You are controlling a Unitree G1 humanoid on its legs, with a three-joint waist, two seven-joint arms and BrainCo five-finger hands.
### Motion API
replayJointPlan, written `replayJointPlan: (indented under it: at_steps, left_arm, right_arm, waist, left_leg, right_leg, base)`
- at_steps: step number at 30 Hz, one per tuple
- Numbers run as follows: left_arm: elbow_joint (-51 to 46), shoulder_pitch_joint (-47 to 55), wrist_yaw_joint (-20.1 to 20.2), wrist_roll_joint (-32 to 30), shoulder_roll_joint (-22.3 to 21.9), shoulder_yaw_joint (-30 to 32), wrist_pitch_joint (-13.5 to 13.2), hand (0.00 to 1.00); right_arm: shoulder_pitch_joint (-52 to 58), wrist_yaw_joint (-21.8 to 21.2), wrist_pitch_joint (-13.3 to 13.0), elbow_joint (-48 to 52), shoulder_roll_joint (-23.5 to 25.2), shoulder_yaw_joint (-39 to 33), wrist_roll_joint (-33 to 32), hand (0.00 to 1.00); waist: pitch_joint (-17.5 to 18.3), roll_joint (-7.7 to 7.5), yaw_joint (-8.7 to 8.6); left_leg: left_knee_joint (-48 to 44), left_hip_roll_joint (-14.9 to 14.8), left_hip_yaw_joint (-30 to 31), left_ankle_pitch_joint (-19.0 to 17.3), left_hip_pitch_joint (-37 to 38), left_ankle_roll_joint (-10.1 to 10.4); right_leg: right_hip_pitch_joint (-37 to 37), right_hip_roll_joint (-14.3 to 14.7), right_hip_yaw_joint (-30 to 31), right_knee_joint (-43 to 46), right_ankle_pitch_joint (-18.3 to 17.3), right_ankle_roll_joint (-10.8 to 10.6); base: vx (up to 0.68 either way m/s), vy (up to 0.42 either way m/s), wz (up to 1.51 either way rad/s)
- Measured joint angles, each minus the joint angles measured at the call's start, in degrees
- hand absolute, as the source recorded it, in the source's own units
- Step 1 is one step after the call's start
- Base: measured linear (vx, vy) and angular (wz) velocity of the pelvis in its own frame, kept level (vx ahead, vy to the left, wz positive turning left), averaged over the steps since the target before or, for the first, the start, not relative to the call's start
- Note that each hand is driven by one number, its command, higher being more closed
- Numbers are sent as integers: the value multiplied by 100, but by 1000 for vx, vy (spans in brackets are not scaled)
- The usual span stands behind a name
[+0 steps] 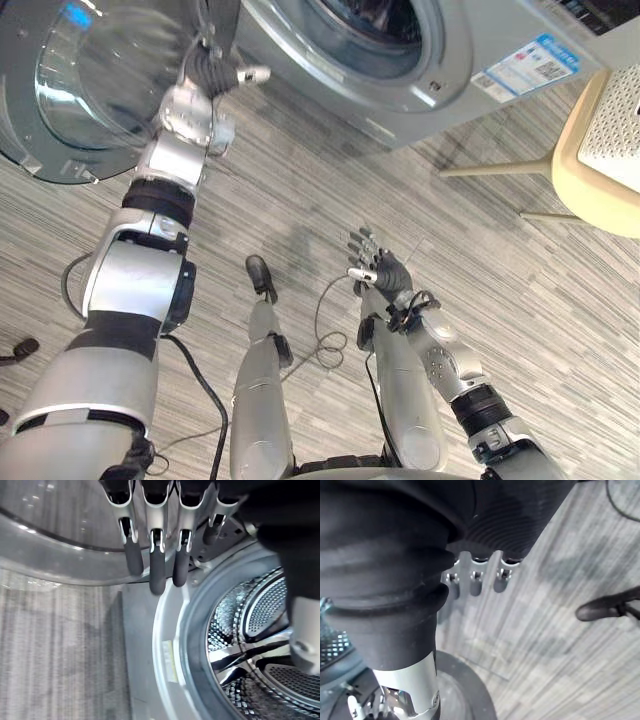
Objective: Pick up the laundry basket with both hands and put the clothes into the washing machine.
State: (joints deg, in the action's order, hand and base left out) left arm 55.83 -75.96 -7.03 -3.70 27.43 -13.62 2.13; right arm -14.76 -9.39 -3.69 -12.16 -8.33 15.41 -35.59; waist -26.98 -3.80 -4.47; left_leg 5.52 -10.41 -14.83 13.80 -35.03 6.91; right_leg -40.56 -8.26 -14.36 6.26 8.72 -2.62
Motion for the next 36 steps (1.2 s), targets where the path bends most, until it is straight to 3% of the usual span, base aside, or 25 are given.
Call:
replayJointPlan:
  at_steps: [5,9,12,18,26,27,29,31,32,36]
  left_arm:
    - [-261,3,-213,209,-274,135,-15,0]
    - [-258,197,-229,676,-374,715,64,0]
    - [-247,301,-281,1028,-374,1043,174,0]
    - [-231,392,-438,1033,-360,1545,260,0]
    - [-638,1425,-391,1068,-442,1575,214,0]
    - [-813,1852,-300,1016,-553,1513,162,0]
    - [-1024,2640,-191,933,-782,1407,96,0]
    - [-1148,3825,-35,701,-1266,1310,94,0]
    - [-1183,3958,-23,658,-1330,1310,94,0]
    - [-1411,5750,221,167,-2262,1058,47,0]
  right_arm:
    - [187,212,-183,471,-3,9,-28,0]
    - [366,314,-223,469,1,9,30,0]
    - [424,313,-212,468,-40,0,101,0]
    - [502,309,-205,470,-166,11,250,0]
    - [616,299,21,346,-199,16,970,0]
    - [631,302,32,148,-193,8,1206,0]
    - [677,324,125,-114,-165,-37,1651,0]
    - [1157,352,195,-176,-38,-335,2083,0]
    - [1208,353,216,-191,-19,-383,2131,0]
    - [1744,621,458,-567,112,-1260,2678,0]
  waist:
    - [-74,-110,-8]
    - [-102,-135,-13]
    - [-102,-135,-5]
    - [-98,-130,71]
    - [-96,-126,178]
    - [-94,-129,236]
    - [-82,-107,291]
    - [-21,-2,306]
    - [-9,16,294]
    - [139,202,81]
  left_leg:
    - [28,-106,-452,-34,-192,38]
    - [-10,-135,-518,0,-191,1]
    - [-11,-143,-573,0,-149,2]
    - [-7,-146,-553,-29,22,32]
    - [-65,-148,-652,-53,750,0]
    - [-291,-163,-709,-237,957,-128]
    - [-873,-244,-881,-651,1231,-144]
    - [-1922,-412,-1196,-1404,1574,-241]
    - [-2025,-446,-1230,-1490,1607,-248]
    - [-3056,-590,-1917,-2443,2127,-320]
  right_leg:
    - [-237,-17,-78,71,1,0]
    - [-274,2,-121,79,1,1]
    - [-259,8,-136,79,1,1]
    - [-47,-1,-243,46,1,1]
    - [755,-25,-357,-1,-71,45]
    - [1030,-45,-340,8,-169,32]
    - [1381,-74,-223,74,-209,32]
    - [1770,-81,100,281,-369,-24]
    - [1791,-72,146,312,-375,-31]
    - [1845,25,1185,569,-418,-231]
  base:
    - [37,28,-1]
    - [32,26,-6]
    - [14,17,-7]
    - [-8,7,2]
    - [0,4,4]
    - [63,-17,-19]
    - [75,-18,-43]
    - [67,24,-82]
    - [29,57,-95]
    - [-61,148,-117]
